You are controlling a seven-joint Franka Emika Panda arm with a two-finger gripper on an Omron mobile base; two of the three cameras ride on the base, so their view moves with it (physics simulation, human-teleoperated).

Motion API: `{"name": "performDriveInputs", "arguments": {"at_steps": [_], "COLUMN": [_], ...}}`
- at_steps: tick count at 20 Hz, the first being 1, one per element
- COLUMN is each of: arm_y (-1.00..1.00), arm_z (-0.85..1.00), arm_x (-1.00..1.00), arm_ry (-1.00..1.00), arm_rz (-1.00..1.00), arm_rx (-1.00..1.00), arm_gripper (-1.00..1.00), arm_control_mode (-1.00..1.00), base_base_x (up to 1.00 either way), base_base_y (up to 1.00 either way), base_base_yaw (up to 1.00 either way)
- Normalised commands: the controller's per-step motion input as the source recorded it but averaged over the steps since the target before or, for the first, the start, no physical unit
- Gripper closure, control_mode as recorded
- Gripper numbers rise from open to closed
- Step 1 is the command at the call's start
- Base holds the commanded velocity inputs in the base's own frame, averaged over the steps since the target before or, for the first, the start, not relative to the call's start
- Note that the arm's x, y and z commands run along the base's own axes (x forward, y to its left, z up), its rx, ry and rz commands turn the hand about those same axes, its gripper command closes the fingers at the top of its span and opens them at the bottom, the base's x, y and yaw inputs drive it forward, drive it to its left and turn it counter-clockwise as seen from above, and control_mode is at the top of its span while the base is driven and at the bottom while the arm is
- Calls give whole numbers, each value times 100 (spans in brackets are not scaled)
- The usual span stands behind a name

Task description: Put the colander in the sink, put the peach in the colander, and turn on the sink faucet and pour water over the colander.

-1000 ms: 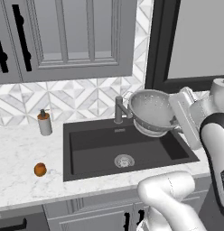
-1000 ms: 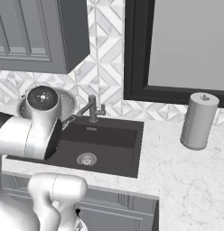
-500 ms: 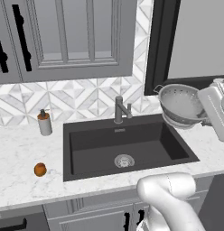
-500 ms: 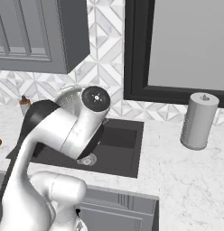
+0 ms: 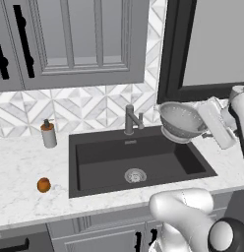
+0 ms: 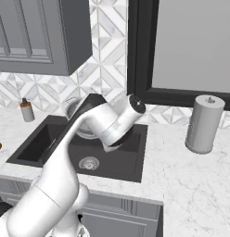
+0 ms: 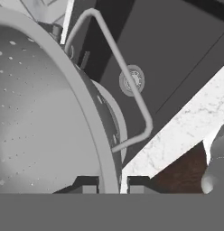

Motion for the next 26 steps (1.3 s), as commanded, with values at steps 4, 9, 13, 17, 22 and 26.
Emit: {"name": "performDriveInputs", "arguments": {"at_steps": [4, 9, 13, 17, 22, 26], "arm_y": [-62, -55, -14, -1, 0, 0], "arm_z": [-35, -38, -55, -64, -52, -44], "arm_x": [1, 16, 26, 40, 52, 39], "arm_ry": [0, 0, 0, 0, 0, 0], "arm_rz": [14, 10, 15, 17, 16, 13], "arm_rx": [13, 14, 5, 0, 0, 0], "arm_gripper": [100, 100, 100, 100, 100, 100], "arm_control_mode": [-100, -100, -100, -100, -100, -100], "base_base_x": [0, 0, 0, 0, 0, 0], "base_base_y": [0, 0, 0, 0, 0, 0], "base_base_yaw": [0, 0, 0, 0, 0, 0]}}
